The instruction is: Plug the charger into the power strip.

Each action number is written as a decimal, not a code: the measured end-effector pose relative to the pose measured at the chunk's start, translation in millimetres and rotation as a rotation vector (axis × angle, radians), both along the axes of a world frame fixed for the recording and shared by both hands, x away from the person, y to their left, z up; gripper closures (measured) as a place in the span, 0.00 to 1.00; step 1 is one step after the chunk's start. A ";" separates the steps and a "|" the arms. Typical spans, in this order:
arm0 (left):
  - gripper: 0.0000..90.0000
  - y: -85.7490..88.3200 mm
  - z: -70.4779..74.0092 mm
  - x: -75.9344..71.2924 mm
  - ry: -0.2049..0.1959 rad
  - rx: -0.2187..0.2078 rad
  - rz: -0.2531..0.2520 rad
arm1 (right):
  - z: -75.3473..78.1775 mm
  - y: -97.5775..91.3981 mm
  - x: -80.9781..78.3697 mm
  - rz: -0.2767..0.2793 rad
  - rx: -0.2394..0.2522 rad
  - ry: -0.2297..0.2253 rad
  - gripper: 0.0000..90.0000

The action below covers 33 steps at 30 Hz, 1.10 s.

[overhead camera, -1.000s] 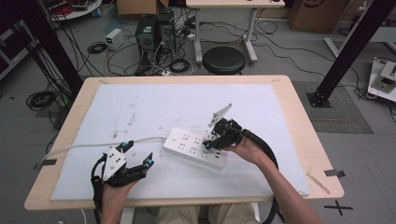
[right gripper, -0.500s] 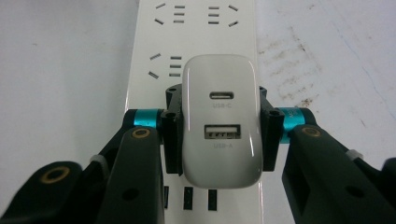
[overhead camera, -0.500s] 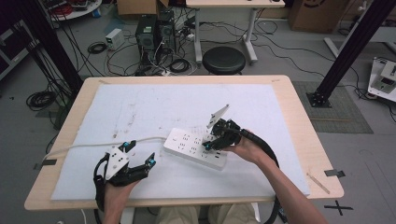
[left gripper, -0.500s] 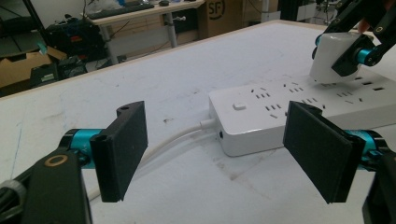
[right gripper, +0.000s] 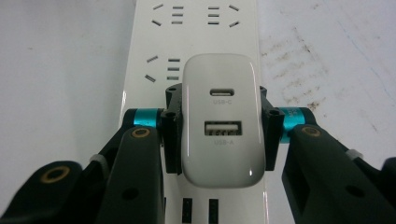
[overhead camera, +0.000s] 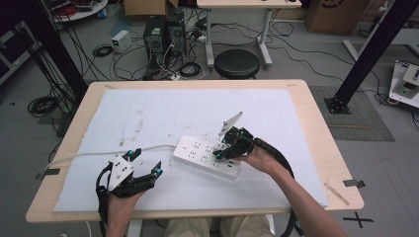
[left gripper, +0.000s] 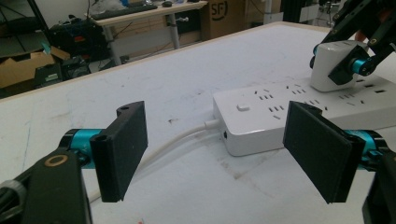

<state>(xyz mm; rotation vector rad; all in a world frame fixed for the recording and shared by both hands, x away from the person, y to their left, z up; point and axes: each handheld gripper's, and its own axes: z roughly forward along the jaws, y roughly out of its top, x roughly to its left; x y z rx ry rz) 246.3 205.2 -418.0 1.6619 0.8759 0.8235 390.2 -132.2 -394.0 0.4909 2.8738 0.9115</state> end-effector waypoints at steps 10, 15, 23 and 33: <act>0.24 -2.6 -2.5 0.1 0.006 0.007 -0.007 | -5.3 -0.4 -13.6 -0.031 0.023 -0.084 0.71; 0.24 -2.8 -1.9 0.5 0.008 0.003 -0.006 | -6.5 -1.8 -6.1 -0.017 0.040 -0.036 0.71; 0.24 0.5 -3.3 -1.3 0.010 0.003 0.005 | -7.4 -0.3 -7.0 -0.019 0.033 -0.041 0.71; 0.24 -0.5 -3.3 1.7 0.013 0.004 0.004 | -10.1 -3.3 -5.1 -0.014 0.063 -0.033 0.71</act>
